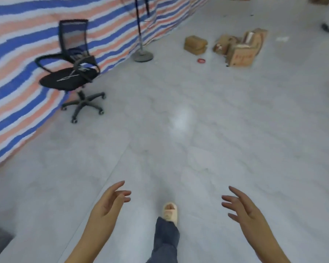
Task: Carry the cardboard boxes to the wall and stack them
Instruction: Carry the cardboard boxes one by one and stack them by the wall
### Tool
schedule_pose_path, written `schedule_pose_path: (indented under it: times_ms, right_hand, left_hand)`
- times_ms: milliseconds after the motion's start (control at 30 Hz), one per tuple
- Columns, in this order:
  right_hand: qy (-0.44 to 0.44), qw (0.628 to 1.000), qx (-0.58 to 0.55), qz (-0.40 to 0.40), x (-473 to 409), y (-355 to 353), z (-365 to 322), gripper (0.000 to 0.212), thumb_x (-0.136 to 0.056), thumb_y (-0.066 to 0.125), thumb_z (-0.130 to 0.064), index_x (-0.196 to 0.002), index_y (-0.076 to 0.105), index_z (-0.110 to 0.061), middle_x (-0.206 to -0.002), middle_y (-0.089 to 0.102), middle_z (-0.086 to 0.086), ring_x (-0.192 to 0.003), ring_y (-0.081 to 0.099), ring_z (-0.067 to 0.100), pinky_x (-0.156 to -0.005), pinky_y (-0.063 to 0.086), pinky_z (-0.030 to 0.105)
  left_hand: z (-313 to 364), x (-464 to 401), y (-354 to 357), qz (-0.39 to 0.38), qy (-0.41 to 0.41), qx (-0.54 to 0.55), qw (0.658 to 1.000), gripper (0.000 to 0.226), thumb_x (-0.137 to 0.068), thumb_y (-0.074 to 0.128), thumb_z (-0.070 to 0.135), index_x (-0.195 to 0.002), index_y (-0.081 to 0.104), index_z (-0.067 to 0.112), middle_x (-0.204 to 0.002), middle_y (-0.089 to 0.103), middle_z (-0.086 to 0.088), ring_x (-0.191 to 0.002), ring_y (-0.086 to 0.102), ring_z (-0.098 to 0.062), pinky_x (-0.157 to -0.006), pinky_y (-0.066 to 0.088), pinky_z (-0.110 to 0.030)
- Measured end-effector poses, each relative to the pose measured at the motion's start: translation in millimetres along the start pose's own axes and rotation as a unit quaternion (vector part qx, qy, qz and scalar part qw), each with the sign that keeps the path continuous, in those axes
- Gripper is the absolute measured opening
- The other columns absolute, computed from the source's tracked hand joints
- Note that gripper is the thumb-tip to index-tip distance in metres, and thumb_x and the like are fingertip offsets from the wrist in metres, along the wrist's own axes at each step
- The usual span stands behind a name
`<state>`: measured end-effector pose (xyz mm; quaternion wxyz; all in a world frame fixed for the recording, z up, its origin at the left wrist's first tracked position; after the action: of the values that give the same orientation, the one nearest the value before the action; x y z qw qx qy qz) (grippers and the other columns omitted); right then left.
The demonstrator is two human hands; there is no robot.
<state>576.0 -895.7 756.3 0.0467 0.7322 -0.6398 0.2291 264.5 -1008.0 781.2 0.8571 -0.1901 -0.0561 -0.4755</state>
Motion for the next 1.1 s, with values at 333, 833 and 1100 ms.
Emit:
schedule_pose_path:
  times_ms: [333,833,1100]
  right_hand:
    - [-0.021,0.997,-0.004,0.079,-168.2,-50.9,-82.8,0.026,-0.099,0.046,-0.02,-0.118,0.057,-0.034,-0.104,0.07,-0.01,-0.096,0.067,0.005,-0.093,0.049,0.037]
    - [0.037,0.99,-0.034,0.131,-402.4,-118.3,-134.6,0.025,-0.098,0.046,-0.011,-0.114,0.058,-0.027,-0.103,0.069,-0.002,-0.096,0.066,0.016,-0.087,0.047,0.037]
    - [0.025,0.992,-0.008,0.125,-575.3,-194.4,-198.3,0.027,-0.098,0.046,-0.012,-0.111,0.058,-0.033,-0.1,0.071,-0.008,-0.092,0.068,0.009,-0.083,0.049,0.033]
  left_hand:
    - [97.2,-192.7,116.1,-0.082,0.037,-0.011,0.996,0.027,-0.097,0.048,0.015,-0.111,0.06,0.034,-0.097,0.071,0.015,-0.089,0.067,-0.003,-0.102,0.043,-0.047]
    - [212.0,-419.8,284.2,-0.17,0.061,-0.061,0.982,0.026,-0.096,0.047,0.02,-0.116,0.058,0.035,-0.102,0.069,0.018,-0.093,0.066,-0.002,-0.098,0.046,-0.039]
    - [278.7,-542.3,405.4,-0.15,0.043,-0.058,0.986,0.028,-0.097,0.046,0.014,-0.111,0.059,0.035,-0.097,0.071,0.018,-0.088,0.068,-0.002,-0.098,0.046,-0.044]
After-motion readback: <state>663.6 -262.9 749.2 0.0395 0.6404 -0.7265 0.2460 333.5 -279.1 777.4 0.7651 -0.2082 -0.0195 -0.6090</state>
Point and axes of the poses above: each hand's wrist, its own x-axis away from the middle knuckle, its own y-axis out of the palm, z = x × y, the point moved 5 cm from there along -x, towards the middle knuckle
